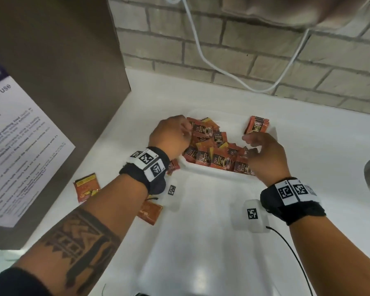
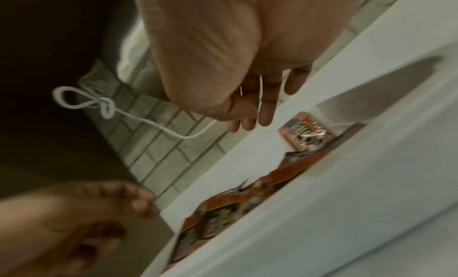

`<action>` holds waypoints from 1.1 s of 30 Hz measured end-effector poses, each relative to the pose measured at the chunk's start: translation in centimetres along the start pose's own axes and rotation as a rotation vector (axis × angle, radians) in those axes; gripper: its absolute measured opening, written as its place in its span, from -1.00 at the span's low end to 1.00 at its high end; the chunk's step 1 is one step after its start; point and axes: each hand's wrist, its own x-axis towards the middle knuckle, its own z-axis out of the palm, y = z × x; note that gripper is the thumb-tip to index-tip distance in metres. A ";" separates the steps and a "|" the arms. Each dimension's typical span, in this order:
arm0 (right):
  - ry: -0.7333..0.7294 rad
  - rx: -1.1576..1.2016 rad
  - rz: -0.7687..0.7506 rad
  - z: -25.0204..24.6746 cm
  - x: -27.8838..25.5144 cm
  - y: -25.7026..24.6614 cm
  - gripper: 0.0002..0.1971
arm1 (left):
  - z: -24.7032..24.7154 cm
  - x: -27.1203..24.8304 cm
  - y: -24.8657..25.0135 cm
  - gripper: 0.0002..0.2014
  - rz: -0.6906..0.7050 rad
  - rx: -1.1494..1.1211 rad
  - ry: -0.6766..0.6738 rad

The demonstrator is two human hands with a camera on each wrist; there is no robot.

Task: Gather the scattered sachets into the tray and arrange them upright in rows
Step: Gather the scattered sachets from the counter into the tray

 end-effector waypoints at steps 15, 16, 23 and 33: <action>-0.809 -0.411 -0.320 12.0 -7.2 -8.0 -0.49 | -1.0 0.2 -9.2 -0.27 -0.001 0.362 -0.503; -0.804 -0.434 -0.283 12.8 -7.7 -8.3 -0.39 | -0.9 0.2 -9.5 -0.32 -0.009 0.339 -0.491; -0.660 -0.529 -0.175 17.7 -9.3 -9.7 -0.15 | -1.5 0.2 -10.9 -0.56 -0.054 0.196 -0.308; -0.695 -0.273 -0.150 16.1 -6.3 -10.2 -0.64 | -9.6 -3.2 -12.2 -0.67 -0.243 0.062 -0.080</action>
